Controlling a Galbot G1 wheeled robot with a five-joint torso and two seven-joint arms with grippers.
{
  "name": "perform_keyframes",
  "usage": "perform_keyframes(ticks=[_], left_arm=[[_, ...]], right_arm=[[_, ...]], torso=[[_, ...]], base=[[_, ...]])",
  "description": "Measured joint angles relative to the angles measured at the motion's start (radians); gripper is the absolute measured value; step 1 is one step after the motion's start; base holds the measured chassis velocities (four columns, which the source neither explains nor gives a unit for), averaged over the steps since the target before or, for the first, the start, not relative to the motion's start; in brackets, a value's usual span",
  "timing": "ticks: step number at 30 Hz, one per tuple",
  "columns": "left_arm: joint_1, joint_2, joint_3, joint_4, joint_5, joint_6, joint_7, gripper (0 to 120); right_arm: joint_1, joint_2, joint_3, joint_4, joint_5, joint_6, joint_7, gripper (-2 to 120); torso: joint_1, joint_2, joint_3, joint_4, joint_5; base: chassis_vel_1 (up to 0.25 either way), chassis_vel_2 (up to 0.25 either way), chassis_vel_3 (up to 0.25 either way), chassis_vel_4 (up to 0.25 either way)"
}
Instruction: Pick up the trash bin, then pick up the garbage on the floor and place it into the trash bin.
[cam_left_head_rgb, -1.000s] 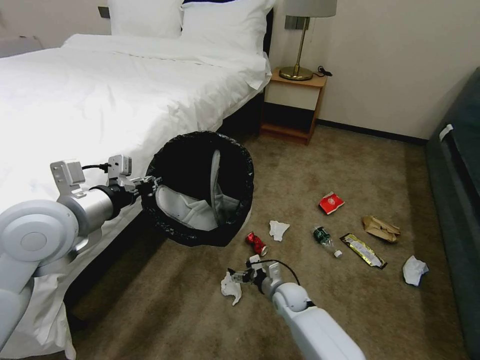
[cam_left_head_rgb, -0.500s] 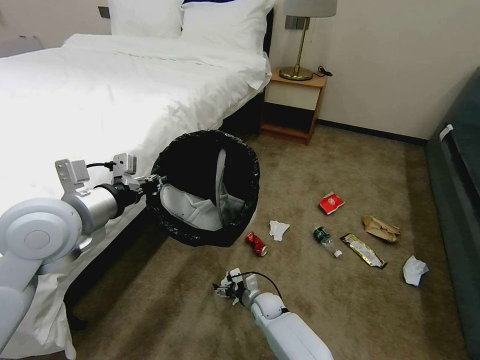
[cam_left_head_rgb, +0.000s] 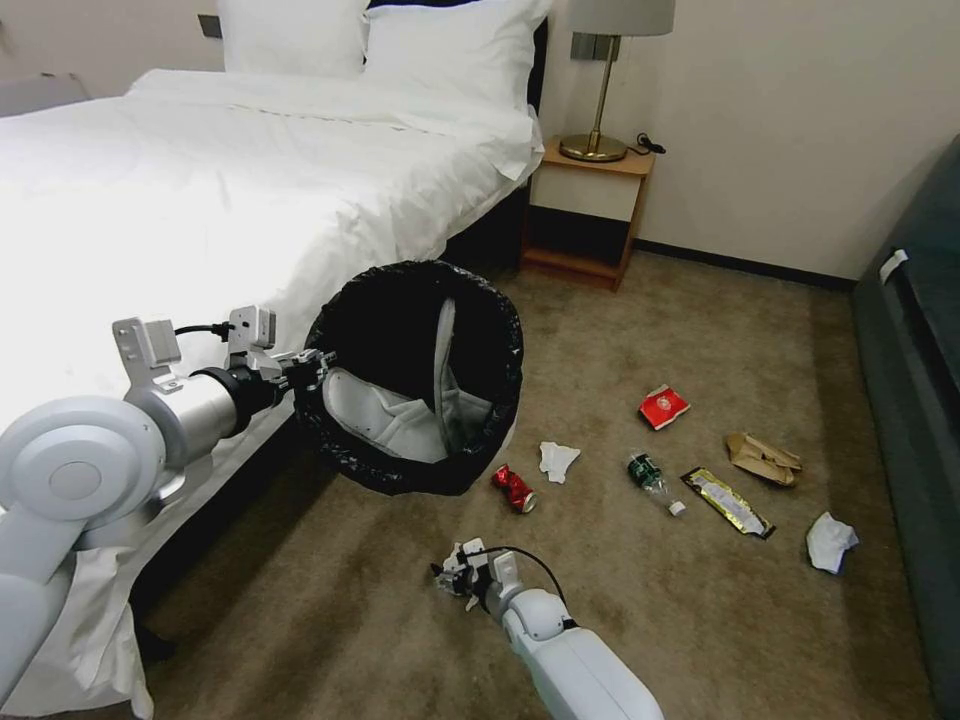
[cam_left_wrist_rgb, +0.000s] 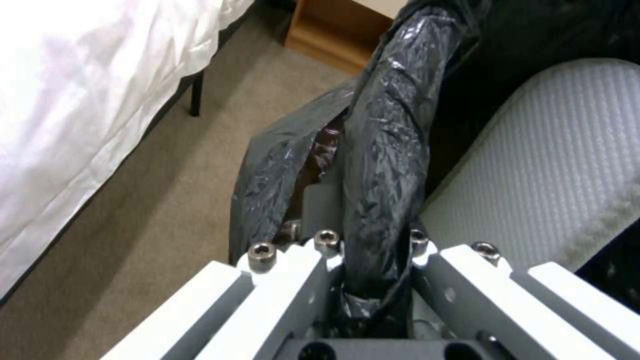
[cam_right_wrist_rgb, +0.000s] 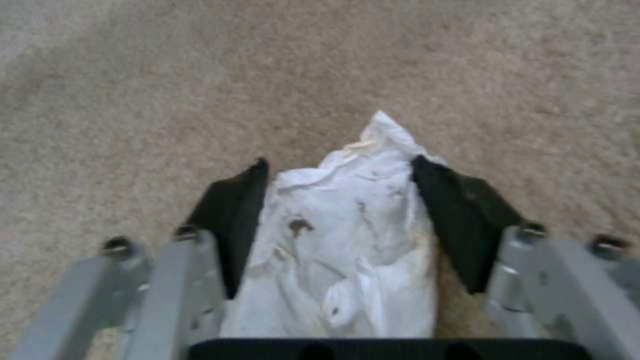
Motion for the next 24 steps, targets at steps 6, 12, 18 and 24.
perform_keyframes(ticks=[6,12,18,24], left_arm=[[0.009,0.004,-0.002,-0.002,0.004,0.0,0.009,1],[0.012,0.008,-0.005,-0.002,0.009,0.0,0.02,1],[0.009,0.007,-0.004,-0.001,0.01,0.0,0.022,1],[0.009,0.008,-0.004,-0.001,0.011,0.0,0.022,1]], right_arm=[[-0.012,-0.012,0.006,0.008,0.0,0.003,0.01,40],[-0.022,-0.019,0.005,0.023,0.002,0.004,0.022,19],[-0.024,-0.022,0.001,0.037,0.005,0.005,0.028,0],[-0.026,-0.032,-0.001,0.055,0.016,0.003,0.032,0]], torso=[[0.0,0.0,0.0,-0.0002,-0.0004],[0.0,0.0,0.0,-0.0008,-0.0009],[0.0,0.0,0.001,-0.0006,-0.0006],[0.0,0.0,0.001,-0.0003,-0.0003]], base=[[0.0,0.0,0.0,0.0],[0.0,0.0,0.0,0.0],[0.0,0.0,0.0,0.0],[0.0,0.0,0.0,0.0]])
